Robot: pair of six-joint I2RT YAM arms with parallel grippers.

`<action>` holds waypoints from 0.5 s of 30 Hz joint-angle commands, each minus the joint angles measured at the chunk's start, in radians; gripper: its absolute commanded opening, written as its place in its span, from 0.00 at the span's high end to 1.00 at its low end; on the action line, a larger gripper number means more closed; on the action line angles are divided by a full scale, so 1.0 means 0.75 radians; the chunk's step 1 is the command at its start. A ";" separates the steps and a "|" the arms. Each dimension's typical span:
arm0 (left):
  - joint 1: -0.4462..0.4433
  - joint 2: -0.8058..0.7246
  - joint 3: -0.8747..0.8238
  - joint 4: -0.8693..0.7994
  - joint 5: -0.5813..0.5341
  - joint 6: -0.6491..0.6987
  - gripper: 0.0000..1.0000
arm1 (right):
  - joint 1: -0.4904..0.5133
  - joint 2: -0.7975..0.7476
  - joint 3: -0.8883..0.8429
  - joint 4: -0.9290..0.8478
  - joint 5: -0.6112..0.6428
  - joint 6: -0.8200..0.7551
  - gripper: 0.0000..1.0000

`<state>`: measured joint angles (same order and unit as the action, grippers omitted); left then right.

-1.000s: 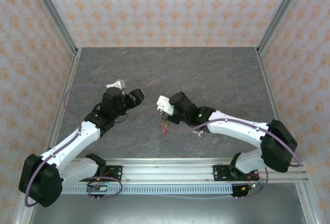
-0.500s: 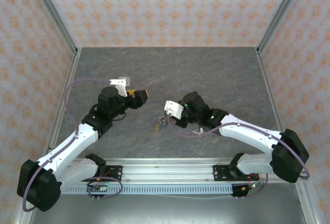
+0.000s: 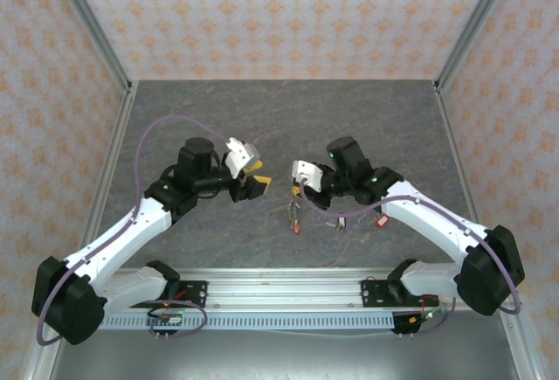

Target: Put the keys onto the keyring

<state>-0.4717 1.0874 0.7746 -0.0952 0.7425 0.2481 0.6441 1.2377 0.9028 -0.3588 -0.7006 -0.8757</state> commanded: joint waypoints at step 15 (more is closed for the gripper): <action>-0.111 0.197 -0.002 0.071 0.187 0.219 0.60 | -0.013 0.039 0.007 0.073 -0.109 -0.062 1.00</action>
<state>-0.5400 1.2453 0.7746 -0.0818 0.8585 0.3656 0.6403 1.2709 0.9054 -0.3706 -0.7414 -0.9176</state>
